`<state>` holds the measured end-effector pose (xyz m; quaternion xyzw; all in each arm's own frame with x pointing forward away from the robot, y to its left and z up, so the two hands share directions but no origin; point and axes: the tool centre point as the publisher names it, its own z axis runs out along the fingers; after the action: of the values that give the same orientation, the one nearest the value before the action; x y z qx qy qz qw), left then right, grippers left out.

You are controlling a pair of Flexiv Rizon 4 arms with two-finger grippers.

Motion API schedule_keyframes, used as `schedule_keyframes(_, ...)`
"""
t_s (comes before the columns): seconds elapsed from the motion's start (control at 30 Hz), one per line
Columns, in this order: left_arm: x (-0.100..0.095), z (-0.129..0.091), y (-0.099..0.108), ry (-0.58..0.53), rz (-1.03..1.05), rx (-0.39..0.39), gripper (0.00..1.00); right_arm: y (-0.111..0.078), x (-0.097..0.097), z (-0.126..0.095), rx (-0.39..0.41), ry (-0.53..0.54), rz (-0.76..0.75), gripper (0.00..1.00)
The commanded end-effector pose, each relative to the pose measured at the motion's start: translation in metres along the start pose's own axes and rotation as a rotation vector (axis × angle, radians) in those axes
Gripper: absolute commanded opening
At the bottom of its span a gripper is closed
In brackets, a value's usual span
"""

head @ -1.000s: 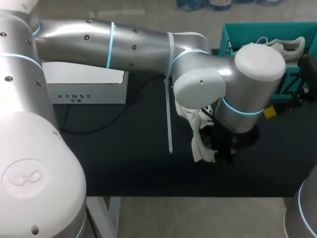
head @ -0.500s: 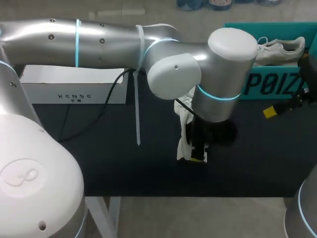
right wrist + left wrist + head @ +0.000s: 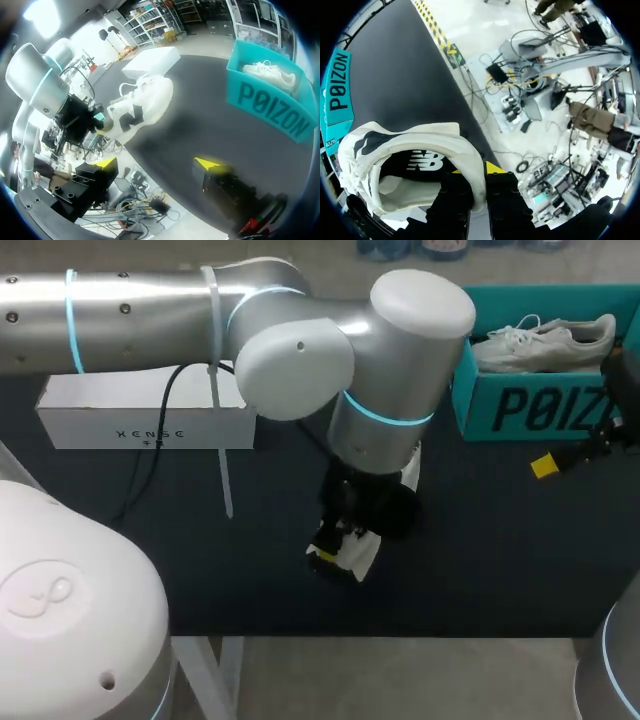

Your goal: Take the shoe out of the shoebox, open the shoe tongue, remove and reinsert the insole, then place the shoe into the shoebox

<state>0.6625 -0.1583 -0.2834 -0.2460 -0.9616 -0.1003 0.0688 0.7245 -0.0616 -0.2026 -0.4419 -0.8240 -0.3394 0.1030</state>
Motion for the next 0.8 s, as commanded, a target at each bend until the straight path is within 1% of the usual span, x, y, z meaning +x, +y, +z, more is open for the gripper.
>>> schedule_keyframes(0.03,0.023,-0.025,0.067,-0.013,-0.034,-0.002,0.00,-0.001,0.001,0.001,-0.001,-0.003,0.001,1.00)
schedule_keyframes(0.1,0.034,-0.033,0.084,-0.016,-0.044,0.008,0.00,-0.001,0.001,0.001,-0.001,-0.003,0.001,1.00)
schedule_keyframes(0.13,0.038,-0.037,0.093,-0.014,-0.083,0.012,0.00,-0.001,0.001,0.001,-0.001,-0.003,0.001,1.00)
schedule_keyframes(0.8,0.038,-0.037,0.093,-0.014,-0.083,0.012,0.00,-0.001,0.001,0.001,-0.001,-0.003,0.001,1.00)
